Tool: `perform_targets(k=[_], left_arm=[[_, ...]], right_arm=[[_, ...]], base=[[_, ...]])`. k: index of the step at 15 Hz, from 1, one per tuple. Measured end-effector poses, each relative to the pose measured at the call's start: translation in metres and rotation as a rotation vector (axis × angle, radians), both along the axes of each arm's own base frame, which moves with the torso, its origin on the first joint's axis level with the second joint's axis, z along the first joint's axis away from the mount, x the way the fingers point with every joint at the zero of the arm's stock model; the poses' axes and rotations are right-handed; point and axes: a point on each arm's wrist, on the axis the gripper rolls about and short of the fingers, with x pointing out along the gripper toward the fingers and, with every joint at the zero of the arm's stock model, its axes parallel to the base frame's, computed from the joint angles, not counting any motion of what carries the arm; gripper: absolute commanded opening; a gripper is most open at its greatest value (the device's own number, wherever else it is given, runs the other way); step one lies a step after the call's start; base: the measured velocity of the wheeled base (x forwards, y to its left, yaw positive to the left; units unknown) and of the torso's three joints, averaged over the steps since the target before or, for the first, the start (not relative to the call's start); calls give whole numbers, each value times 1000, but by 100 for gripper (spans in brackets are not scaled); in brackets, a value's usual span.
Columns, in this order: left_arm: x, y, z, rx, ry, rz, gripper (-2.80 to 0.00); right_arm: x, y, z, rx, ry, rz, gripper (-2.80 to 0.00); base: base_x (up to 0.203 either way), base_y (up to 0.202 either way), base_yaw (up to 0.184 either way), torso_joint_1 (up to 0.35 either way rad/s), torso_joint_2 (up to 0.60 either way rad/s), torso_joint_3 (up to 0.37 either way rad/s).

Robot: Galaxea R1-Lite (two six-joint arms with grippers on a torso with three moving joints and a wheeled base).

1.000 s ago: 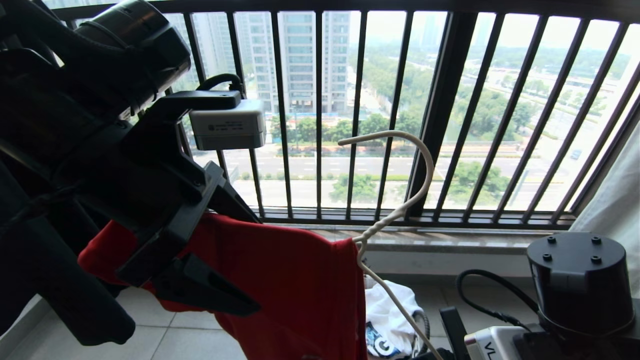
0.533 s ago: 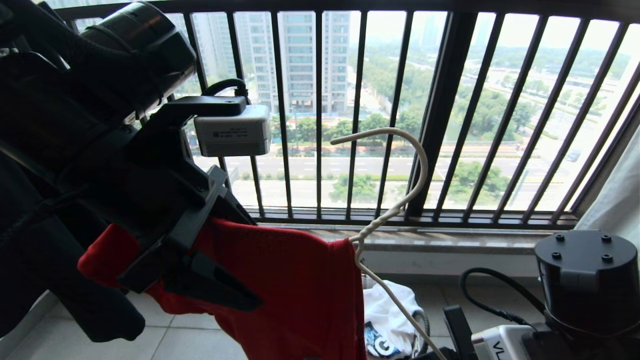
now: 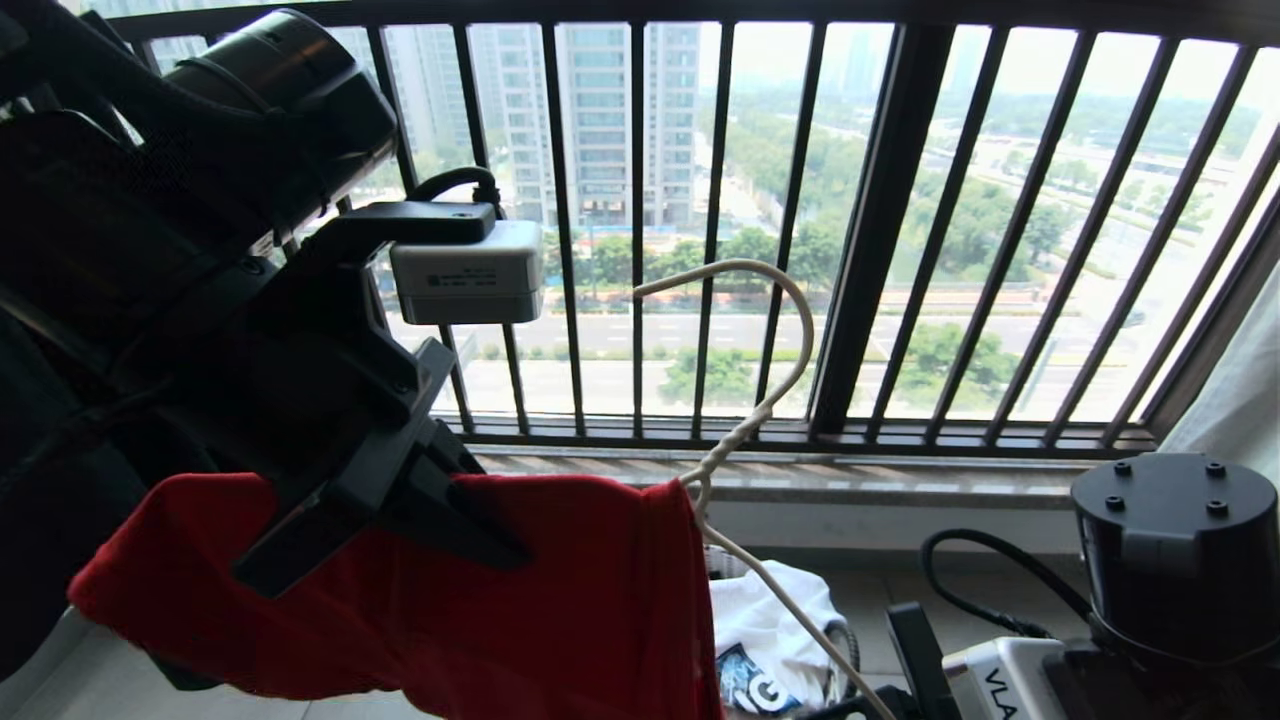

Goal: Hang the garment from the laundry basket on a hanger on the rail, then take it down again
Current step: Hang the clothes on the clothes rack

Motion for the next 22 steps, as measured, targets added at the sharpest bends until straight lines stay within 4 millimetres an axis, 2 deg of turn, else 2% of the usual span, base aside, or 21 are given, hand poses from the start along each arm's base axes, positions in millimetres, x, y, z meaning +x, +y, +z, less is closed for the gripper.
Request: perform_targets(k=[7, 8, 17, 22], left_arm=[[-1, 1, 0, 1, -1, 1, -280], [-1, 1, 0, 1, 0, 1, -280], [0, 0, 2, -14, -19, 4, -280], [-3, 4, 5, -24, -5, 43, -280]], right_arm=[[0, 0, 7, 25, 36, -26, -280], [0, 0, 7, 25, 34, -26, 0], [3, -2, 8, 30, 30, -38, 0], [18, -21, 19, 67, 2, -126, 0]], base=[[0, 0, 0, 0, 0, 0], [0, 0, 0, 0, 0, 0], [0, 0, 0, 0, 0, 0], [0, 0, 0, 0, 0, 0]])
